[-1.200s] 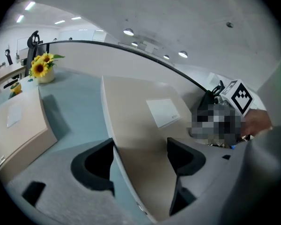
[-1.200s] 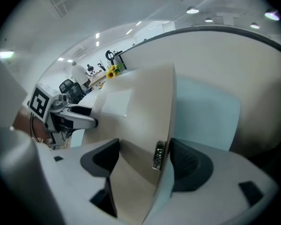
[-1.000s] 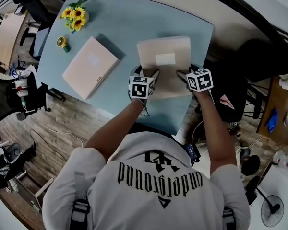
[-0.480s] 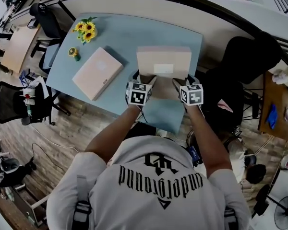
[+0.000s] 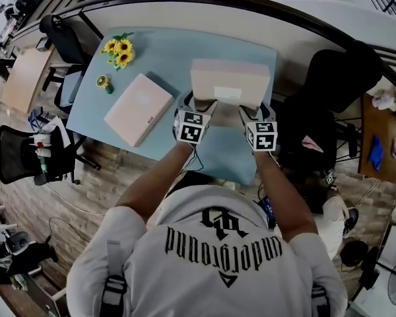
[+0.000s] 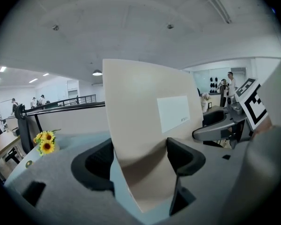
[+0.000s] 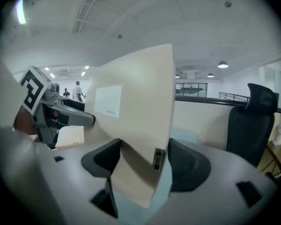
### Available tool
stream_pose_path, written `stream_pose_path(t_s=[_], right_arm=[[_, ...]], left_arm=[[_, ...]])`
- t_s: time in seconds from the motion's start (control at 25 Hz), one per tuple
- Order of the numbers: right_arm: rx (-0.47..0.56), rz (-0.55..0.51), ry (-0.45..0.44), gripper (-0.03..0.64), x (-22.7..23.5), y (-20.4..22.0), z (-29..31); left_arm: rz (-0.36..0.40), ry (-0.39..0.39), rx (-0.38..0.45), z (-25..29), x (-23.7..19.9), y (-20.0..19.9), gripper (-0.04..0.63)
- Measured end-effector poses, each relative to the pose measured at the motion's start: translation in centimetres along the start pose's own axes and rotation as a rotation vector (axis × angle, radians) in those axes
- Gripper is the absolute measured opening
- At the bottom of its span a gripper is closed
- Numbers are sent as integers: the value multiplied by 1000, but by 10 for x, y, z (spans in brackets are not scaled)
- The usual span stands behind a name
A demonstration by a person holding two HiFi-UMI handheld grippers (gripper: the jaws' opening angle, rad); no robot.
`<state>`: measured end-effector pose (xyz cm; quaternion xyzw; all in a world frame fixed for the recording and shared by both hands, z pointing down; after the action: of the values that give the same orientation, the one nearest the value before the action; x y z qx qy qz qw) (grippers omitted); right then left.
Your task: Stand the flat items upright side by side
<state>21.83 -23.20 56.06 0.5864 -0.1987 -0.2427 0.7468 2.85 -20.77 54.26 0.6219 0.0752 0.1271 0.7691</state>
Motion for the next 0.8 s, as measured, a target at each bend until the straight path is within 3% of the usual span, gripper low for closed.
stream_pose_path(t_s=[0.4, 0.8], right_arm=[[88, -31, 161, 318, -16, -4, 54], [110, -74, 250, 318, -29, 18, 103]], left_arm=[[66, 101, 56, 44, -61, 1, 362], [58, 192, 24, 78, -103, 38, 345]])
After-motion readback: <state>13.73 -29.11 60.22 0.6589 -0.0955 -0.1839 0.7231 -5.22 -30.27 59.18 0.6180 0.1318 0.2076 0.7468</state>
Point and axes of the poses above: the fingertips, and each gripper's own axes: z forward along the fingers, x to its right, y out of its underside, the point moved 4 cm from there along -z, backward along the fingers, and after that the axes turned 13 degrees about x, right-handed, at the moved point
